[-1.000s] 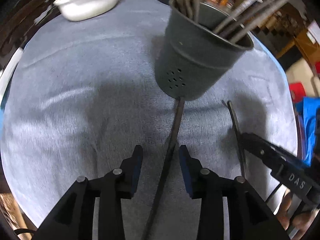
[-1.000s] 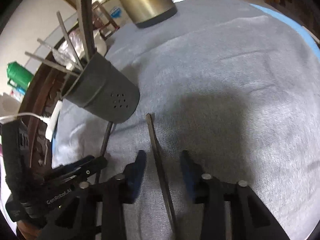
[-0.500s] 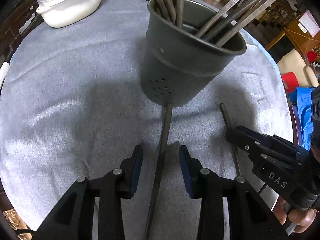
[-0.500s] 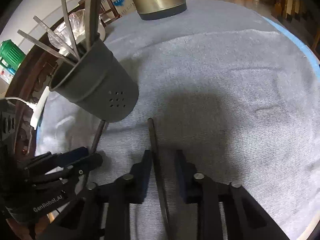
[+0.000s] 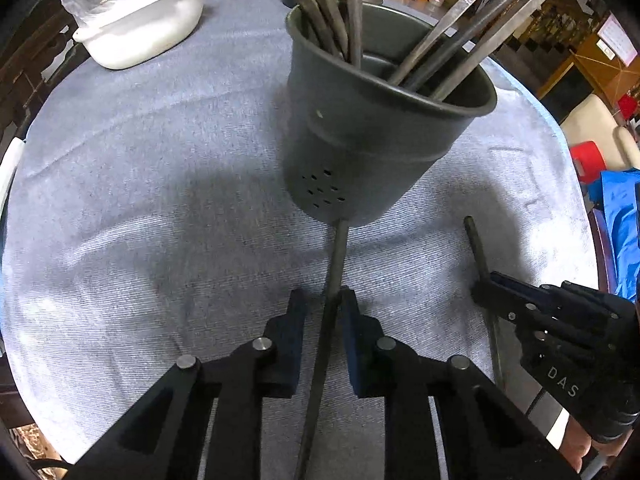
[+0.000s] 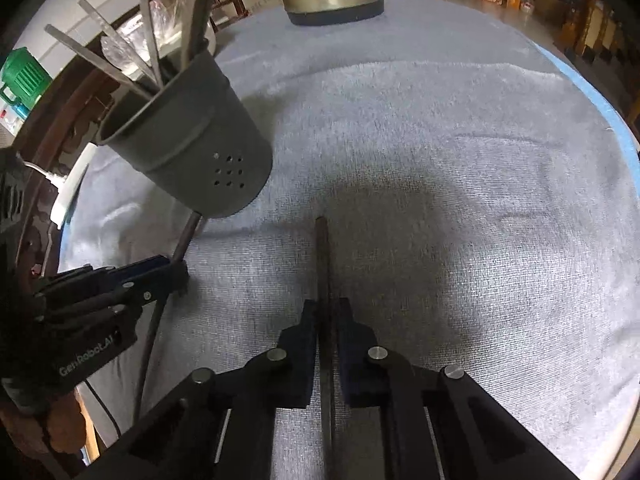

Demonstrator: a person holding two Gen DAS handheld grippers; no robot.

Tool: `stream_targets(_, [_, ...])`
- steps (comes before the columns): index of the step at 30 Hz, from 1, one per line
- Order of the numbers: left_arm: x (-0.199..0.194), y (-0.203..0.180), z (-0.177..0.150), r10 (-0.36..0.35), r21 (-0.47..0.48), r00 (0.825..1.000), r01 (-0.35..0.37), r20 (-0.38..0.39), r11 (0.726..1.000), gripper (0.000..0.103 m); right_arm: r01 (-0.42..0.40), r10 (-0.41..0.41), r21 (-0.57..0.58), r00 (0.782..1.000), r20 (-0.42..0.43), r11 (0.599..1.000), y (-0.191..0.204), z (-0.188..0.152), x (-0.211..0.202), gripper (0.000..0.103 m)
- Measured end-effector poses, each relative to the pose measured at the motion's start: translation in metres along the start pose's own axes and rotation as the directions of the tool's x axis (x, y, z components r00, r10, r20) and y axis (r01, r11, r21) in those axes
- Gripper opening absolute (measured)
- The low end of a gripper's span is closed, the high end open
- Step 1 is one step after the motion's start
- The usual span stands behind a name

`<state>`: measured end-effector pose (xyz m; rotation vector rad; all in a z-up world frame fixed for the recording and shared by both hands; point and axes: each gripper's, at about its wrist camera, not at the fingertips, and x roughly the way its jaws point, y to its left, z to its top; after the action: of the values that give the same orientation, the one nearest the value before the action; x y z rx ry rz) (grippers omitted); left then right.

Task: Organize utensils
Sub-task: 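Close the left gripper on the second dark stick while the right gripper holds its stick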

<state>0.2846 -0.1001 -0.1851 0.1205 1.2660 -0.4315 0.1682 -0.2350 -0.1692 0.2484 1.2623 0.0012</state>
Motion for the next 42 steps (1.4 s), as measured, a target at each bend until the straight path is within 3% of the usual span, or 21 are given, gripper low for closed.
stream_targets(8, [0.003, -0.019, 0.005, 0.054, 0.064, 0.999, -0.054, 0.006, 0.996, 0.02, 0.02, -0.02, -0.019, 0.999, -0.029, 1.0, 0.008, 0.023, 0.008, 0.012])
stream_targets(19, [0.001, -0.029, -0.007, 0.072, 0.086, 0.997, -0.075, 0.032, 0.994, 0.02, 0.024, -0.024, -0.043, 1.0, 0.013, 0.999, 0.013, 0.015, 0.007, 0.012])
stream_targets(28, [-0.006, -0.026, -0.02, 0.068, 0.093, 0.997, -0.071, 0.04, 0.993, 0.008, 0.013, -0.013, -0.037, 1.0, 0.014, 0.999, 0.011, 0.009, 0.01, 0.011])
stream_targets(42, [-0.023, -0.027, -0.033, 0.035, 0.073, 0.997, -0.041, 0.074, 0.996, 0.006, -0.031, 0.031, -0.008, 0.999, 0.034, 1.0, 0.016, 0.003, 0.009, 0.01])
